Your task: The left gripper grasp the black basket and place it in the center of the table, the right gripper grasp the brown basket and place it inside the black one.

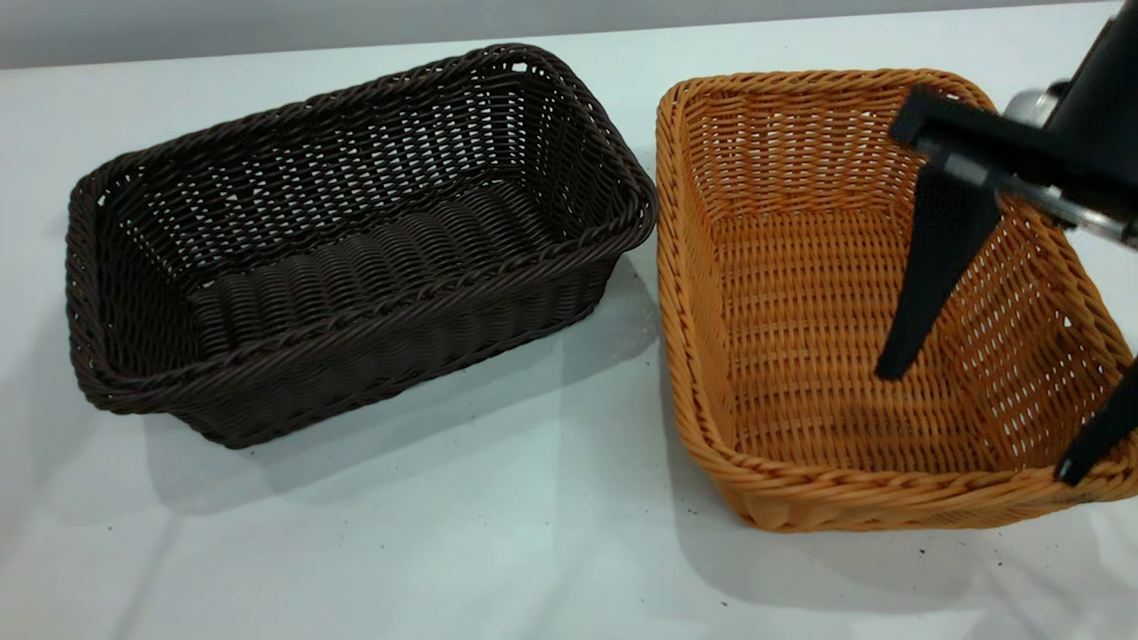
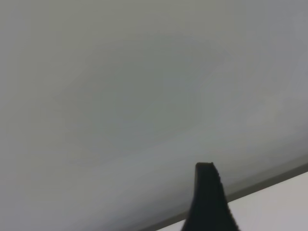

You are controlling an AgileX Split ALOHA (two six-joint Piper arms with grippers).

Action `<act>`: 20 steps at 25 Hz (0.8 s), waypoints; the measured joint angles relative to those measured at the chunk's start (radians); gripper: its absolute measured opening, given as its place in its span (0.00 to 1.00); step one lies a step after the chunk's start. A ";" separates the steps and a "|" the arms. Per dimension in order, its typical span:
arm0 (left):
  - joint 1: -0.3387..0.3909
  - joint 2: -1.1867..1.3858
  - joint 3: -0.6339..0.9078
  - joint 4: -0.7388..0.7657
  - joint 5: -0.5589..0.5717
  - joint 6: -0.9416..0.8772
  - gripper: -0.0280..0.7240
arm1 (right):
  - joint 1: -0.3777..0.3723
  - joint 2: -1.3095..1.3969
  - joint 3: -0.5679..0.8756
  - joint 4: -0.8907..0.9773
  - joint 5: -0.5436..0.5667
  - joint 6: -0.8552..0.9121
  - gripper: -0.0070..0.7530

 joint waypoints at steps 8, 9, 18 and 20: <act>0.000 0.000 0.000 -0.001 -0.001 0.000 0.61 | 0.000 0.066 0.000 -0.005 0.001 -0.030 0.73; 0.000 0.000 0.000 -0.001 -0.001 0.000 0.61 | 0.000 0.074 0.000 -0.006 0.001 -0.032 0.73; 0.000 0.000 0.000 -0.003 -0.002 0.000 0.61 | 0.000 0.120 0.000 -0.006 -0.006 -0.055 0.73; 0.000 0.000 0.000 -0.003 -0.007 0.000 0.61 | 0.000 0.137 0.000 -0.005 -0.026 -0.072 0.73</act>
